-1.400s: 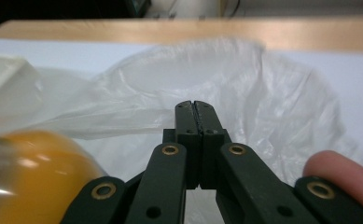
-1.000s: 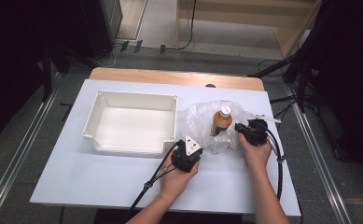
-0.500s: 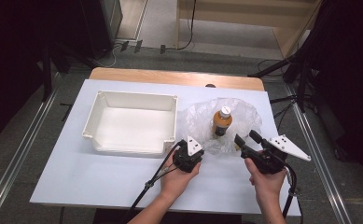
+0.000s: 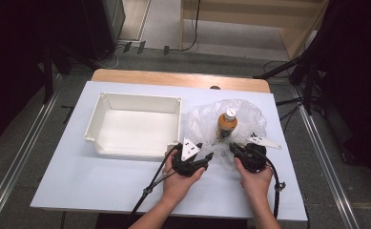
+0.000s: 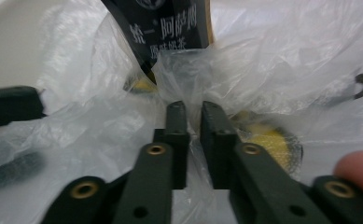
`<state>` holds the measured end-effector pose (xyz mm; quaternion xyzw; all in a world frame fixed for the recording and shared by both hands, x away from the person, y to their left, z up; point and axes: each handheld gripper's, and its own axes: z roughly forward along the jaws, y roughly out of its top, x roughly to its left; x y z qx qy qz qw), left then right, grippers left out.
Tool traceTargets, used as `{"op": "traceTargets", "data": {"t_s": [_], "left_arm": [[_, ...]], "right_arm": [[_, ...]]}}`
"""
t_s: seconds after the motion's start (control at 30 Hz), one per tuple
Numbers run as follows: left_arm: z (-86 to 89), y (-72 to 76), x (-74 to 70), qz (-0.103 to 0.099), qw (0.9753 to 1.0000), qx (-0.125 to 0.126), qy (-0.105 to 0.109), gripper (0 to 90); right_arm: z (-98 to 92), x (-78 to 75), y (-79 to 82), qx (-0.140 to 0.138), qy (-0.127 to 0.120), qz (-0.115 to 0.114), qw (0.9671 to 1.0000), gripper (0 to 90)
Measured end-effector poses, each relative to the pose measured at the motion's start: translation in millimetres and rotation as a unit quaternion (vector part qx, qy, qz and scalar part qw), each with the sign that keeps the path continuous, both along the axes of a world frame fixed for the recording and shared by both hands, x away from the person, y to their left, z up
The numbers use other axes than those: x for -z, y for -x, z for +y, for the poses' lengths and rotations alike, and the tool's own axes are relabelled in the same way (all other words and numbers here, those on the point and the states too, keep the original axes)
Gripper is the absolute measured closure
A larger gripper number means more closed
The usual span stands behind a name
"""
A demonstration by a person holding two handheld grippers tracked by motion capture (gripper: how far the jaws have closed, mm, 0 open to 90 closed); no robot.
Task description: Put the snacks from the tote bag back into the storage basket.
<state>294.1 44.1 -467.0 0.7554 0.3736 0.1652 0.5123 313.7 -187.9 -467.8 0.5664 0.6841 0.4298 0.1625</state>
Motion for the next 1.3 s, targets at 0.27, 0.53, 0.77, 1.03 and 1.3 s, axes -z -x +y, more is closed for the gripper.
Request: {"op": "traceTargets", "data": {"t_s": [0.27,0.53,0.77,1.03,1.3], "left_arm": [[-10.1,-7.0,-14.8,0.002,0.9992,-0.019,0.036,41.2],[-29.6,-18.9,4.8,0.059,0.9961,-0.04,-0.051,65.6],[-25.0,-23.7,6.9,0.067,0.9917,-0.064,-0.089,77.3],[-22.6,-23.0,8.9,0.074,0.9906,-0.078,-0.086,82.6],[-10.3,-18.4,8.9,0.064,0.9908,-0.073,-0.095,90.0]], "right_arm": [[20.1,12.0,-10.6,-0.02,0.013,0.037,0.999,90.0],[12.9,9.2,-9.3,-0.026,0.002,0.035,0.9991,77.3],[-0.8,-25.6,9.6,-0.005,0.032,-0.062,0.9976,68.4],[-13.6,-3.0,-25.4,0.057,0.075,-0.022,0.9954,90.0],[-33.9,14.7,-37.6,0.089,0.083,0.04,0.9918,90.0]]}}
